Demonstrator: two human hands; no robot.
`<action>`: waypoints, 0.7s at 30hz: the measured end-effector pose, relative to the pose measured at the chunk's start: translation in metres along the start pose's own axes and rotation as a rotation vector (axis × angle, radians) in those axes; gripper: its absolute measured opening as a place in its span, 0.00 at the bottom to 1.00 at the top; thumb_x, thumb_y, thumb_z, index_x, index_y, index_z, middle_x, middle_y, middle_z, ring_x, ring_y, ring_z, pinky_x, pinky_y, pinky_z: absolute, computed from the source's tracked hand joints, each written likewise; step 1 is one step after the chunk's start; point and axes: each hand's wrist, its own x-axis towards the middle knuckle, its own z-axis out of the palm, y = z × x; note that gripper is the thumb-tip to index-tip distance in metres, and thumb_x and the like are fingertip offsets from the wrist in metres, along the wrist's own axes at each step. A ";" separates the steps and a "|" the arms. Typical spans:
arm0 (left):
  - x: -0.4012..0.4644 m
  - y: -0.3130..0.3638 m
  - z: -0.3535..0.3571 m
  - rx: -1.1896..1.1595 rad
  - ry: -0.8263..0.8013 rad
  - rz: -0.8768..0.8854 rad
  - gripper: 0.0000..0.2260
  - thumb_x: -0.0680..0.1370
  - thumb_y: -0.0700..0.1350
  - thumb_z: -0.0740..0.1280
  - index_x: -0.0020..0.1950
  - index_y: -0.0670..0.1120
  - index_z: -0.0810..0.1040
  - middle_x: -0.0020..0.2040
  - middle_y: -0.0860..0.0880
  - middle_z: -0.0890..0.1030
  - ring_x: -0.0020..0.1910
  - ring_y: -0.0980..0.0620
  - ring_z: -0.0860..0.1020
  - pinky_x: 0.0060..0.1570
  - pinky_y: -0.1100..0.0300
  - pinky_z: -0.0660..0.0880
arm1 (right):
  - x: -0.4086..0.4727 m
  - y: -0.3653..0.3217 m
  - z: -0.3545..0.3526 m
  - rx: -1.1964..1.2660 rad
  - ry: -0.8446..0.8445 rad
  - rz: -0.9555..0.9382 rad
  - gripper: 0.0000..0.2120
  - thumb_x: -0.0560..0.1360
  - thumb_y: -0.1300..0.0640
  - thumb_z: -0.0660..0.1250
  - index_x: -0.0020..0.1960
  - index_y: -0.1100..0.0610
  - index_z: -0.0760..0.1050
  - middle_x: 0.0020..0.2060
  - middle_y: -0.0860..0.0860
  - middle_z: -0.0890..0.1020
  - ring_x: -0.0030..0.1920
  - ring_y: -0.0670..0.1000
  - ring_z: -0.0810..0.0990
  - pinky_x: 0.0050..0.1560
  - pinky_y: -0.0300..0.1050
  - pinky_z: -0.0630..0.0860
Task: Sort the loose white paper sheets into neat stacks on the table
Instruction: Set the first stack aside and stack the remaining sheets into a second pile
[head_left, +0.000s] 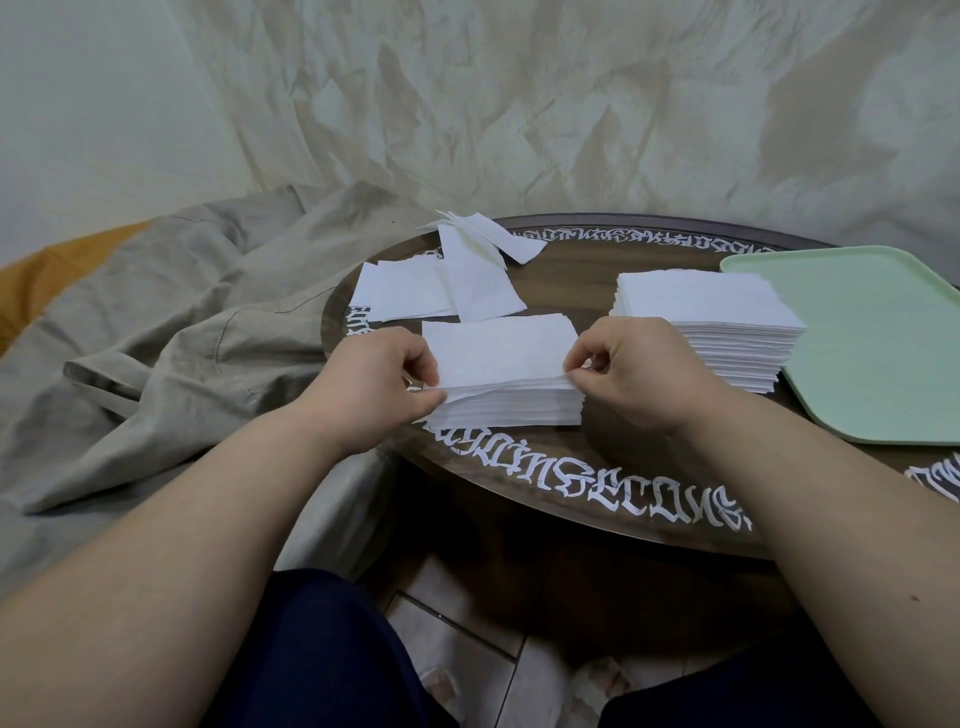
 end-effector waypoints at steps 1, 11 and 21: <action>0.000 0.001 0.000 0.004 0.001 0.010 0.08 0.69 0.43 0.75 0.37 0.50 0.76 0.43 0.53 0.80 0.42 0.56 0.76 0.49 0.57 0.74 | 0.000 0.000 0.000 -0.003 0.000 0.000 0.06 0.75 0.56 0.66 0.47 0.53 0.82 0.41 0.43 0.75 0.44 0.45 0.74 0.49 0.46 0.75; 0.002 0.008 0.005 0.121 0.000 0.082 0.04 0.70 0.44 0.72 0.42 0.48 0.79 0.44 0.51 0.81 0.47 0.50 0.77 0.50 0.53 0.74 | 0.002 0.002 0.004 -0.013 0.009 0.005 0.06 0.74 0.51 0.68 0.45 0.52 0.81 0.34 0.39 0.72 0.40 0.45 0.71 0.43 0.42 0.70; 0.002 0.010 0.002 0.027 0.137 0.010 0.06 0.72 0.43 0.69 0.38 0.53 0.76 0.35 0.53 0.82 0.39 0.52 0.80 0.45 0.56 0.75 | 0.010 -0.009 0.010 -0.111 0.085 -0.070 0.09 0.75 0.48 0.67 0.51 0.52 0.80 0.46 0.49 0.82 0.53 0.51 0.72 0.51 0.48 0.72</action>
